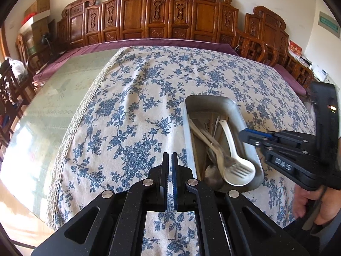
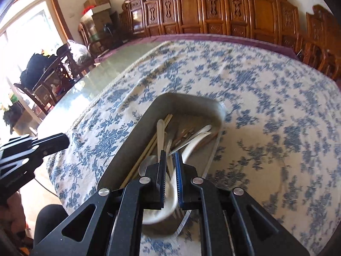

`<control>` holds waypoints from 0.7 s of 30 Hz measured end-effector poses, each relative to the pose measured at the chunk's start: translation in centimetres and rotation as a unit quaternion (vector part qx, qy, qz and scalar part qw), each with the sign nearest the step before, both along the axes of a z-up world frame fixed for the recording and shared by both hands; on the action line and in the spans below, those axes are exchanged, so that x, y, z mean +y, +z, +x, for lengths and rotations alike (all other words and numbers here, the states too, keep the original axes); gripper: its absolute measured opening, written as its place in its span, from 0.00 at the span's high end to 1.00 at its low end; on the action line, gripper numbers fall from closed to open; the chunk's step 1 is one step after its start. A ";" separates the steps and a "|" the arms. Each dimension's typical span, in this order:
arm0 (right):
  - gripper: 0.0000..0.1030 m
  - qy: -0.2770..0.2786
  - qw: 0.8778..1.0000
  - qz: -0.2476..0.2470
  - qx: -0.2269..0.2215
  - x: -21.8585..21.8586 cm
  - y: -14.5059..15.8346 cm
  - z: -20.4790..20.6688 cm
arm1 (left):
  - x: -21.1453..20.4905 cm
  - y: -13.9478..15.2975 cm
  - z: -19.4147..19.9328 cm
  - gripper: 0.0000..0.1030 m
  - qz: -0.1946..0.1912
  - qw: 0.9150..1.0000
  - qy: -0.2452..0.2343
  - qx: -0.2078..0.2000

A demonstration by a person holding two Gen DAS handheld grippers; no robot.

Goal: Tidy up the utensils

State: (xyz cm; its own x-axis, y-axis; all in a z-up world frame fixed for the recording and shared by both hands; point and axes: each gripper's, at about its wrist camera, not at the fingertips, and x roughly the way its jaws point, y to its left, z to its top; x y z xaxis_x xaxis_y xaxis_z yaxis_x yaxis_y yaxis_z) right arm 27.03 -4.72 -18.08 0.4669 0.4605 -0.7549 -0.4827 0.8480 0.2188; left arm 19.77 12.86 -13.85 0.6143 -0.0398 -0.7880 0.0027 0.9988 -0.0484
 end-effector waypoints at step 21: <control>0.45 -0.108 0.989 0.018 -0.100 -14.3 7.7 -10.8 | -8.0 4.0 -5.4 0.10 0.011 0.998 -0.035 -0.049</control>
